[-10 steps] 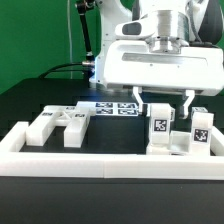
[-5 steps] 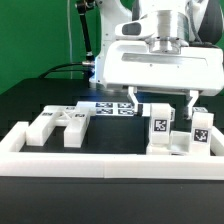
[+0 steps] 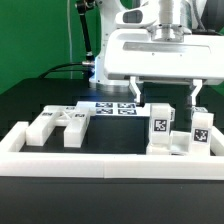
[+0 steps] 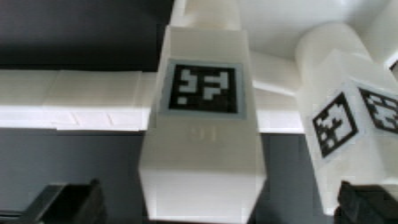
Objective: Assemble chair
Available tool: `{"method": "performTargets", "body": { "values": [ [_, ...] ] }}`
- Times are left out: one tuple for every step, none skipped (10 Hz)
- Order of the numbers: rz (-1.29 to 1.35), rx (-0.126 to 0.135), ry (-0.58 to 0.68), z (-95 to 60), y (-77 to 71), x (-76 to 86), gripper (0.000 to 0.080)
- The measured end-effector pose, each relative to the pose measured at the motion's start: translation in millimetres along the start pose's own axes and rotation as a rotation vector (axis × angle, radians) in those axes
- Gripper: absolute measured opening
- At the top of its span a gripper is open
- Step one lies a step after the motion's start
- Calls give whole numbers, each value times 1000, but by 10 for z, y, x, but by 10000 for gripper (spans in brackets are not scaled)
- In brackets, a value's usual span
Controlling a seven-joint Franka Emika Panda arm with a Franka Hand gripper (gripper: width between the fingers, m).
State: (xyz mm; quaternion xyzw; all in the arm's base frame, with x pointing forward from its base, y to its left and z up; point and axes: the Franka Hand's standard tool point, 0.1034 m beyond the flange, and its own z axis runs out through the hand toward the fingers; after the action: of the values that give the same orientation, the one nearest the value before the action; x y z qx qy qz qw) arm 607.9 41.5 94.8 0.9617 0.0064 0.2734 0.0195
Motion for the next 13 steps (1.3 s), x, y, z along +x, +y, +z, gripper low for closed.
{"method": "performTargets", "body": {
  "values": [
    [0, 0, 0, 1, 0, -1, 648],
    [1, 1, -11, 10, 3, -11, 648],
    [6, 6, -50, 37, 18, -4, 648],
    [7, 5, -45, 37, 31, 38, 648],
    [10, 25, -150, 66, -9, -44, 648],
    [16, 41, -226, 65, -22, -15, 648],
    [20, 47, -264, 74, -12, 10, 648],
    [24, 64, -373, 71, -35, -70, 648],
    [27, 76, -448, 63, -43, -80, 648],
    [30, 85, -519, 65, -33, -98, 648],
    [34, 87, -543, 77, -6, -91, 648],
    [36, 83, -528, 97, 16, -75, 648],
    [37, 83, -528, 99, 20, -78, 648]
  ]
}}
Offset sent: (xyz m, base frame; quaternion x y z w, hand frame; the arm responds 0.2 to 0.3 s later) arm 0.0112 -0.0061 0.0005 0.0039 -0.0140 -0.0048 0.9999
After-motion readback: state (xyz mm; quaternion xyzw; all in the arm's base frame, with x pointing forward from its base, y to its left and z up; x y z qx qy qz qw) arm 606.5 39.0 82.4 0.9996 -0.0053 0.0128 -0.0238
